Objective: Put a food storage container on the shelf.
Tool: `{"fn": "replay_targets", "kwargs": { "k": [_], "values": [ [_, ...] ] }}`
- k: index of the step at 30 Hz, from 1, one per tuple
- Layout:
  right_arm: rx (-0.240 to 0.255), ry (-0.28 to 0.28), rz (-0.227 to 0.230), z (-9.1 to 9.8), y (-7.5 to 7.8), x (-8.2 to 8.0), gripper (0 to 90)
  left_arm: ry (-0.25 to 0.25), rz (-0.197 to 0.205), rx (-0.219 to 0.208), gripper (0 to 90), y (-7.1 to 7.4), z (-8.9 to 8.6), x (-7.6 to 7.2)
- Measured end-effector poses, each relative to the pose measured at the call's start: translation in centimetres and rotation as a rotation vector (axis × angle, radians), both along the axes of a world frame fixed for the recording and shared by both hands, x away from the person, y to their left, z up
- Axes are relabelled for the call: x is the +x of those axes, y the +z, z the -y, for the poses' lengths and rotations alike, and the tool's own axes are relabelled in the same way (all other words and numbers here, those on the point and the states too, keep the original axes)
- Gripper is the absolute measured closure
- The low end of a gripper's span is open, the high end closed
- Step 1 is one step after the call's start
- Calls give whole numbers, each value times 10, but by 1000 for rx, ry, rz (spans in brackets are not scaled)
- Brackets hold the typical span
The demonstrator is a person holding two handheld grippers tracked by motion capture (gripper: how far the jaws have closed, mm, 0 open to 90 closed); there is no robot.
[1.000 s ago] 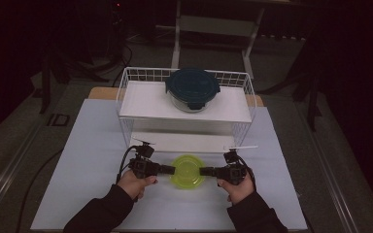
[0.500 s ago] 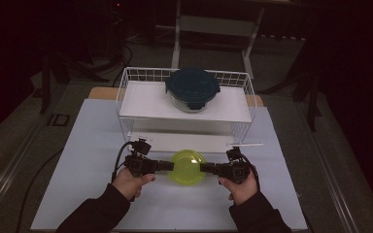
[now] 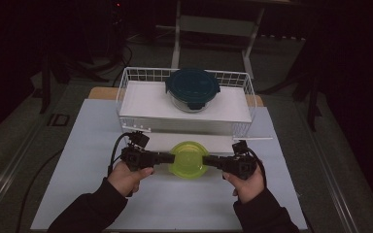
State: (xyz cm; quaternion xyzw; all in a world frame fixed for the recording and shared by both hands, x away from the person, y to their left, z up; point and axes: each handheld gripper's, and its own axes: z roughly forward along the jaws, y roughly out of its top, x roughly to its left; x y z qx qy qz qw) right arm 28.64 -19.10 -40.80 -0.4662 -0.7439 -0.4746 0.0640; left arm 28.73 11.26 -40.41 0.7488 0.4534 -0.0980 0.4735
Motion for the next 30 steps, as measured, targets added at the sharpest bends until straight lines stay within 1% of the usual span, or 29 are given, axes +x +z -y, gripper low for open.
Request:
{"fn": "replay_targets", "kwargs": {
  "k": [3,7,13,16,19,30],
  "values": [
    [5,-1,8,1,8,0,807,2,11,-6,804,8,0,0],
    [1,-4,27,0,19,1,807,4,30,-14,804,19,0,1],
    [18,-7,42,1,34,3,807,6,53,-25,806,36,-1,1],
    [21,-6,59,1,44,3,807,8,70,-30,807,46,-2,2],
    [24,-10,76,1,54,5,807,11,84,-35,807,57,-3,5],
    [37,-33,139,-3,94,20,806,35,130,-40,808,98,-5,19]
  ]
}}
